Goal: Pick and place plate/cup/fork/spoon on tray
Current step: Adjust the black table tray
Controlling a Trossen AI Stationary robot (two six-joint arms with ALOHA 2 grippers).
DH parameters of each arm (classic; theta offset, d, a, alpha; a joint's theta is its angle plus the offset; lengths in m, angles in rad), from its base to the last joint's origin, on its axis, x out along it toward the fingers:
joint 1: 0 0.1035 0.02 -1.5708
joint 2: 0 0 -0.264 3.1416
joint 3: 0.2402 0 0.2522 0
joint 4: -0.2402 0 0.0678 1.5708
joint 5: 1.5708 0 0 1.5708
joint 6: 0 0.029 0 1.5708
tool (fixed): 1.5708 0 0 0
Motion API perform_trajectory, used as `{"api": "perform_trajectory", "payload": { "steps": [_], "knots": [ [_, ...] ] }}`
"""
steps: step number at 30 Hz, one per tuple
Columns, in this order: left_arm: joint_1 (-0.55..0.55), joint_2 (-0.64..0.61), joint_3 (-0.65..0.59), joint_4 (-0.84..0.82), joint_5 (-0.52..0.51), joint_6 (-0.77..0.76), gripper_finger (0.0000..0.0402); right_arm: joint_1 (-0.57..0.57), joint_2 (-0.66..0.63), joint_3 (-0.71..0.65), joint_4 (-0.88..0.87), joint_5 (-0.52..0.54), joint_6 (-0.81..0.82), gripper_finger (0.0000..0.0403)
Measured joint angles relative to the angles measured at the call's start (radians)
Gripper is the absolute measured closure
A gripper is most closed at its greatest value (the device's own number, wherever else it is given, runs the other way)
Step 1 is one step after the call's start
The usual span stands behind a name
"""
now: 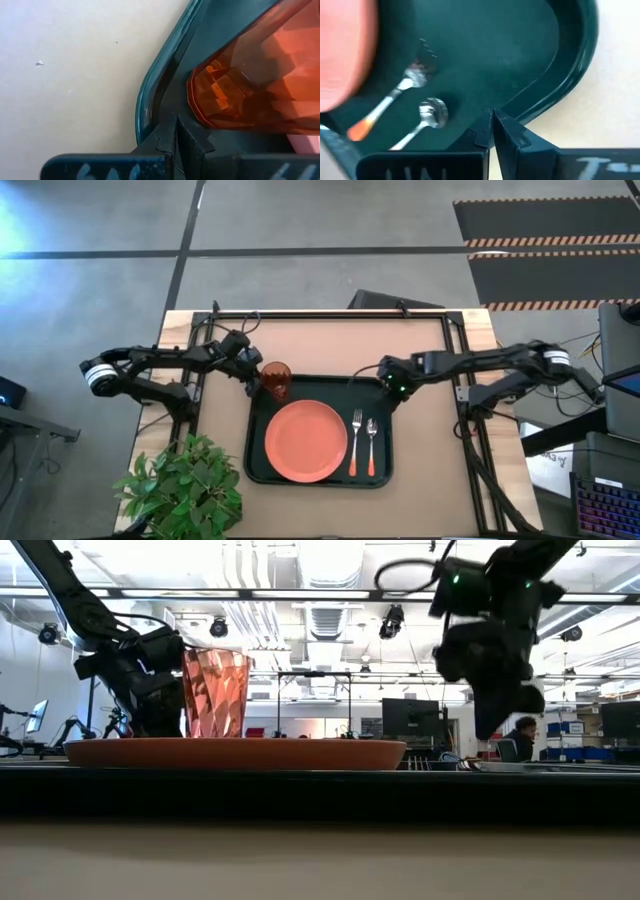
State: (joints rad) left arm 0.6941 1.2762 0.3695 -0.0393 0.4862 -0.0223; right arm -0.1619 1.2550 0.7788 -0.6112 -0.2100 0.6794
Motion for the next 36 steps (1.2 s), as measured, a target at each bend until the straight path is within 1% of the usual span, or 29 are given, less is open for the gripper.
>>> {"api": "perform_trajectory", "payload": {
  "steps": [5,10,18,23,27,31,36],
  "knots": [
    [0.000,0.000,-0.001,-0.002,0.006,0.000,0.0401,-0.005,0.078,0.000,0.046,-0.001,-0.027,0.0394],
    [0.000,0.000,-0.001,-0.003,0.011,0.000,0.0401,-0.031,0.100,0.000,0.100,0.000,-0.067,0.0394],
    [0.000,0.000,-0.002,-0.002,0.018,-0.001,0.0401,-0.135,0.094,0.000,0.101,0.000,-0.174,0.0394],
    [0.000,0.000,-0.002,-0.003,0.036,-0.014,0.0401,-0.198,0.110,0.000,0.097,0.000,-0.204,0.0394],
    [0.000,0.000,-0.002,-0.002,0.036,-0.023,0.0401,-0.202,0.161,0.000,0.097,-0.013,-0.220,0.0394],
    [0.000,-0.001,-0.002,-0.001,0.037,-0.024,0.0401,-0.201,0.237,0.002,0.111,-0.061,-0.233,0.0394],
    [0.000,-0.001,-0.002,0.002,0.037,-0.024,0.0402,-0.206,0.296,0.004,0.125,-0.075,-0.263,0.0394]
  ]
}}
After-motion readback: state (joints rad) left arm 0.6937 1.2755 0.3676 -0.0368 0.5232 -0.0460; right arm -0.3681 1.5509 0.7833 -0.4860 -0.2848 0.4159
